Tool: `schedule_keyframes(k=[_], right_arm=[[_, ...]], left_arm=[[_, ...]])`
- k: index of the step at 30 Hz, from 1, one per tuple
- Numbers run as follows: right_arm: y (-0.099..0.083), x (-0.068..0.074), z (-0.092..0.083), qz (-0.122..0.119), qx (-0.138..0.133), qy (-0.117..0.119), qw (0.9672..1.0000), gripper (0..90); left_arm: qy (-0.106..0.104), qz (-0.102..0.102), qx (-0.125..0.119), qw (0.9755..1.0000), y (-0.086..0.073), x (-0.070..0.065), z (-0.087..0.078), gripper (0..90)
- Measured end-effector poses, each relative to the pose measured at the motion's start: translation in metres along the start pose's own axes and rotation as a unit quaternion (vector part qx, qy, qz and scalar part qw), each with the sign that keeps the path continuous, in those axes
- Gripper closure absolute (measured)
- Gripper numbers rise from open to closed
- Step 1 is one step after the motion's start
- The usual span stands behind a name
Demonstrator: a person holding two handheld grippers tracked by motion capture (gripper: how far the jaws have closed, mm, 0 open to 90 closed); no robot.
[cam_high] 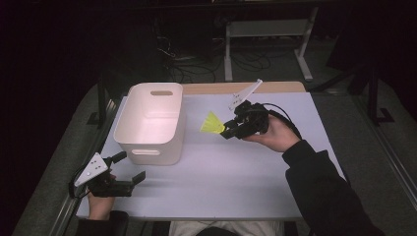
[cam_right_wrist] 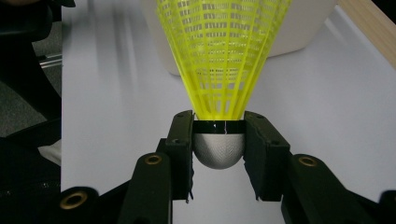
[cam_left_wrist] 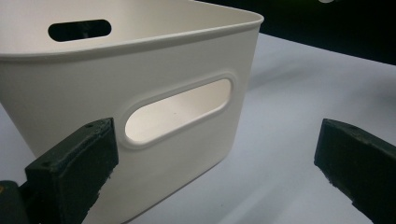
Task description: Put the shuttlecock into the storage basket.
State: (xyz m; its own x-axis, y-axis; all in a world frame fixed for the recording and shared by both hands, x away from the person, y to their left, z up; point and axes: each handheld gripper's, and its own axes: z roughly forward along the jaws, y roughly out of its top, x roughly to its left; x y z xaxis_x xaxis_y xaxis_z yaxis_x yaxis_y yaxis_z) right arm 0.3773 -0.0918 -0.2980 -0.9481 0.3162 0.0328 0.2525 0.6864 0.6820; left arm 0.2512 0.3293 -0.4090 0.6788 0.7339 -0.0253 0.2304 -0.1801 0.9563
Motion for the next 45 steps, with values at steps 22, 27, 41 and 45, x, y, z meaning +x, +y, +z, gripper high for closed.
schedule_keyframes(k=[22,27,41,45], right_arm=[[0.035,-0.001,0.001,-0.018,-0.009,0.011,0.9997,63.4],[0.042,0.0,0.004,-0.025,-0.01,0.016,0.9995,63.4],[0.063,-0.003,0.012,-0.032,-0.017,0.026,0.999,63.4],[0.068,-0.004,0.011,-0.032,-0.02,0.025,0.999,63.4]], left_arm=[[-0.001,-0.001,-0.001,1.0,0.0,0.0,0.0,0.0],[-0.001,-0.002,-0.002,1.0,0.0,0.0,0.0,0.0],[-0.003,-0.001,-0.001,1.0,0.0,0.0,0.0,0.0],[-0.002,-0.001,-0.002,1.0,0.0,0.0,0.0,0.0]])
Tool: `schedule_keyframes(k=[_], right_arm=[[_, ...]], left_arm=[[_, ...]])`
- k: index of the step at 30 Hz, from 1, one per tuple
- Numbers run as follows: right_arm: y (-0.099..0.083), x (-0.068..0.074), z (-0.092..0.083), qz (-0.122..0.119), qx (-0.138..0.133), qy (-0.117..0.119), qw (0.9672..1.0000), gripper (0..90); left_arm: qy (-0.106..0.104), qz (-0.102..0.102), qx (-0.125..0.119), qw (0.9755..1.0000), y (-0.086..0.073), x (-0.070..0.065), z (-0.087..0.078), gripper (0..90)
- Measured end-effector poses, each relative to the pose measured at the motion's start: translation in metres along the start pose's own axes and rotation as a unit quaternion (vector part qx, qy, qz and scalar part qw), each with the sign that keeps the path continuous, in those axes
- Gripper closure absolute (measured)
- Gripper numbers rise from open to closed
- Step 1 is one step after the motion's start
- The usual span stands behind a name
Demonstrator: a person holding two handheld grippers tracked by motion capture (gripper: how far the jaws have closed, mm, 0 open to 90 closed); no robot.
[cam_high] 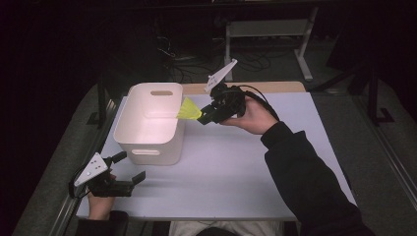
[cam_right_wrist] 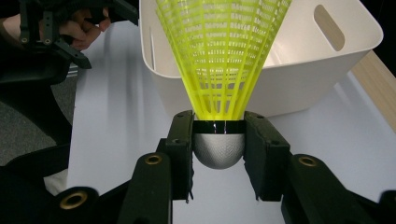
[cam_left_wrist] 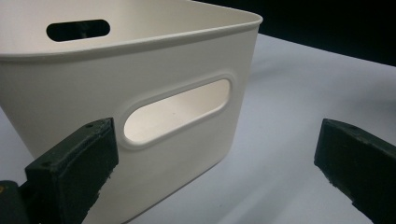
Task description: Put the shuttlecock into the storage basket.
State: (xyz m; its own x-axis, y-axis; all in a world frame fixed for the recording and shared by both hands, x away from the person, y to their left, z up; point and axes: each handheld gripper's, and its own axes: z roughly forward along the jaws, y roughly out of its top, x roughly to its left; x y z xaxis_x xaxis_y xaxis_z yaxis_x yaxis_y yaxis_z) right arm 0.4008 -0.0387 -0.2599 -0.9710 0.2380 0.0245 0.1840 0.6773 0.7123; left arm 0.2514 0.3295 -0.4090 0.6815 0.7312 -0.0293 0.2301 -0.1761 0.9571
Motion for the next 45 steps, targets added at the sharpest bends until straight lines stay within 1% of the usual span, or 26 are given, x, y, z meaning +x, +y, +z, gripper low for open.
schedule_keyframes(k=[7,21,32,45], right_arm=[[0.007,-0.003,0.0,0.001,-0.002,-0.002,1.0,63.4],[0.019,-0.009,0.011,0.001,0.0,0.003,1.0,63.4],[0.035,-0.007,0.021,-0.008,0.005,0.01,0.9999,63.4],[0.05,-0.002,0.035,-0.018,0.017,0.018,0.9995,63.4]], left_arm=[[0.0,0.0,0.0,1.0,0.0,0.0,0.0,0.0],[0.0,0.0,0.0,1.0,0.0,0.0,0.0,0.0],[-0.001,0.0,-0.001,1.0,0.0,0.0,0.0,0.0],[0.0,0.0,-0.001,1.0,0.0,0.0,0.0,0.0]])
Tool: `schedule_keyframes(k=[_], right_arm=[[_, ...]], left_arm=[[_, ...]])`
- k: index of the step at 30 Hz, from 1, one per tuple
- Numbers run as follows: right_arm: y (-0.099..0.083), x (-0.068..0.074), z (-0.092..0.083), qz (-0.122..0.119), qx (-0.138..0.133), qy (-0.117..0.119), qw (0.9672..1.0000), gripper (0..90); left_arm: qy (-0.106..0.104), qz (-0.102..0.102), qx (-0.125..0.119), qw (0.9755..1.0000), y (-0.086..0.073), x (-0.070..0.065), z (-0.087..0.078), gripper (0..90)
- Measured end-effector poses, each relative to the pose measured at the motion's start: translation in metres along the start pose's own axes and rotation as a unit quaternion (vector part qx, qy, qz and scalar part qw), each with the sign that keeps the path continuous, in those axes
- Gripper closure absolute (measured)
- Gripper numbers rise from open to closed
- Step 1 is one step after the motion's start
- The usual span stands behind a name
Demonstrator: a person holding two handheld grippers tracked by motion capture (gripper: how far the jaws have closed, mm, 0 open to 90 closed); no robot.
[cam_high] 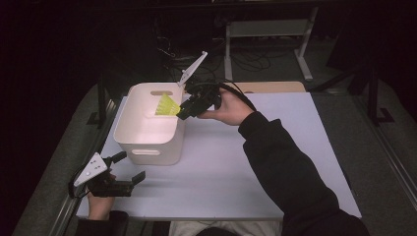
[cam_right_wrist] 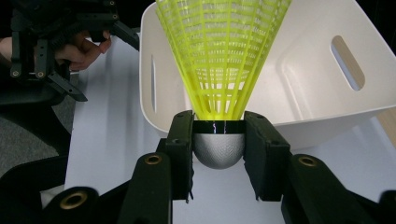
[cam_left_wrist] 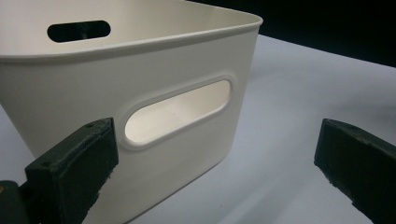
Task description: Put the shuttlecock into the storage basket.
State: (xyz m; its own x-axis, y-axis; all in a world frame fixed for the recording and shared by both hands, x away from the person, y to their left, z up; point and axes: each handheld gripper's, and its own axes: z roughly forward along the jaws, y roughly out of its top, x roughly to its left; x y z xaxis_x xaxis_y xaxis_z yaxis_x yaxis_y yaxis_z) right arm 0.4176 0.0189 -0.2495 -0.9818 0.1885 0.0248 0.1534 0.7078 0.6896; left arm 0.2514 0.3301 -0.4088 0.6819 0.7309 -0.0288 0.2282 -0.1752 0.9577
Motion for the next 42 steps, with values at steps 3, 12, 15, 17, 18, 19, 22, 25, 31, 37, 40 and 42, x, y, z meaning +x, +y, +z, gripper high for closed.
schedule_keyframes(k=[3,12,15,17,18,19,22,25,31,37,40,42], right_arm=[[0.003,0.001,0.004,-0.004,0.002,0.003,1.0,63.4],[0.011,0.004,0.016,-0.009,0.005,0.011,0.9999,63.4],[0.014,0.005,0.02,-0.012,0.006,0.015,0.9998,63.4],[0.015,0.006,0.022,-0.013,0.006,0.017,0.9998,63.4],[0.016,0.006,0.023,-0.014,0.007,0.018,0.9997,63.4],[0.016,0.007,0.025,-0.014,0.007,0.019,0.9997,63.4],[0.017,0.008,0.029,-0.014,0.01,0.022,0.9996,63.4],[0.018,0.008,0.034,-0.014,0.011,0.026,0.9995,63.4],[0.02,0.008,0.041,-0.017,0.012,0.032,0.9993,63.4],[0.021,0.008,0.049,-0.017,0.016,0.036,0.9991,63.4],[0.021,0.008,0.053,-0.018,0.019,0.038,0.9989,63.4],[0.021,0.007,0.055,-0.018,0.022,0.039,0.9989,63.4]], left_arm=[[0.0,0.0,0.0,1.0,0.0,0.0,0.0,0.0],[-0.001,0.0,0.0,1.0,0.0,0.0,0.0,0.0],[-0.001,0.0,0.0,1.0,0.0,0.0,0.0,0.0],[-0.001,0.001,0.0,1.0,0.0,0.0,0.0,0.0],[-0.001,0.001,0.0,1.0,0.0,0.0,0.0,0.0],[-0.001,0.001,0.0,1.0,0.0,0.0,0.0,0.0],[-0.002,0.001,0.0,1.0,0.0,0.0,-0.001,0.0],[-0.002,0.001,-0.001,1.0,0.0,0.0,-0.001,0.0],[-0.002,0.001,-0.001,1.0,0.0,0.0,-0.001,0.0],[-0.002,0.001,-0.001,1.0,0.0,0.0,-0.001,0.0],[-0.003,0.0,-0.001,1.0,0.0,0.0,-0.001,0.0],[-0.003,0.0,-0.001,1.0,0.0,0.0,-0.001,0.0]])
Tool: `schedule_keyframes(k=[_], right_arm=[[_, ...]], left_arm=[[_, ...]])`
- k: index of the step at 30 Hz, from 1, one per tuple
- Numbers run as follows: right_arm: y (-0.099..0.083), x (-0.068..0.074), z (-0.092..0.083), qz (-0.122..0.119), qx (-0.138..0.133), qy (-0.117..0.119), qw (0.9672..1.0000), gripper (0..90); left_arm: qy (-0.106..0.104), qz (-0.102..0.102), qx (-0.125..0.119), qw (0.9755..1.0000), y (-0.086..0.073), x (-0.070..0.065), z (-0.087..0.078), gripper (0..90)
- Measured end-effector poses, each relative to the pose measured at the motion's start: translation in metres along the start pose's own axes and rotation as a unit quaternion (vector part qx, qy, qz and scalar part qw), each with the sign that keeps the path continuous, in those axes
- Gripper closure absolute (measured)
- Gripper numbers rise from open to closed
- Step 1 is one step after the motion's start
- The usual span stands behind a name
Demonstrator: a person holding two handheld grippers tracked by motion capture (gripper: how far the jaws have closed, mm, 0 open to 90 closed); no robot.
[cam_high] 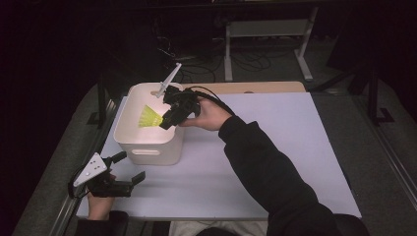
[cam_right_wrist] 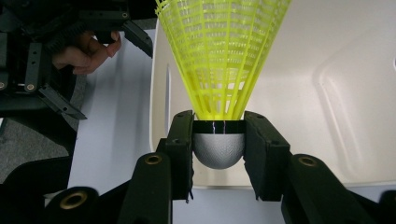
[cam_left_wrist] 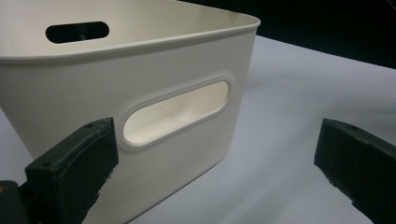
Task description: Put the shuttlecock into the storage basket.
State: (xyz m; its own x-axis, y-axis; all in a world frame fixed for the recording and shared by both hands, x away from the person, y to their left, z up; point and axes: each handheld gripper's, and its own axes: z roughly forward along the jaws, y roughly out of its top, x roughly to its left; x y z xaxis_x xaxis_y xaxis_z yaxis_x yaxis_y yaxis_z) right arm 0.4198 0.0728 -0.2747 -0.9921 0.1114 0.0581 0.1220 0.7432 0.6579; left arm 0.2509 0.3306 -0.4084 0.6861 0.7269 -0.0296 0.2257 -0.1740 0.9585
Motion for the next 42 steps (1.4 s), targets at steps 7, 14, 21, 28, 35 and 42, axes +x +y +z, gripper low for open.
schedule_keyframes(k=[7,14,21,28,35,42], right_arm=[[-0.001,-0.003,0.006,0.003,0.002,0.002,1.0,63.4],[-0.003,-0.008,0.012,0.007,0.009,0.002,0.9999,63.4],[-0.003,-0.009,0.021,0.008,0.016,0.007,0.9998,63.3],[-0.004,-0.011,0.03,0.011,0.018,0.013,0.9997,63.4],[-0.005,-0.014,0.036,0.015,0.021,0.014,0.9996,63.4],[-0.005,-0.014,0.04,0.016,0.024,0.013,0.9995,63.4]], left_arm=[[-0.001,0.0,0.0,1.0,0.0,0.0,0.0,0.0],[-0.001,0.0,0.0,1.0,0.0,0.0,0.0,0.0],[-0.001,0.0,0.0,1.0,0.0,0.0,0.0,0.0],[-0.001,0.0,-0.001,1.0,0.0,0.0,0.0,0.0],[-0.002,0.001,-0.001,1.0,0.0,0.0,0.0,0.0],[-0.001,-0.001,-0.002,1.0,0.0,0.0,-0.001,0.0]])
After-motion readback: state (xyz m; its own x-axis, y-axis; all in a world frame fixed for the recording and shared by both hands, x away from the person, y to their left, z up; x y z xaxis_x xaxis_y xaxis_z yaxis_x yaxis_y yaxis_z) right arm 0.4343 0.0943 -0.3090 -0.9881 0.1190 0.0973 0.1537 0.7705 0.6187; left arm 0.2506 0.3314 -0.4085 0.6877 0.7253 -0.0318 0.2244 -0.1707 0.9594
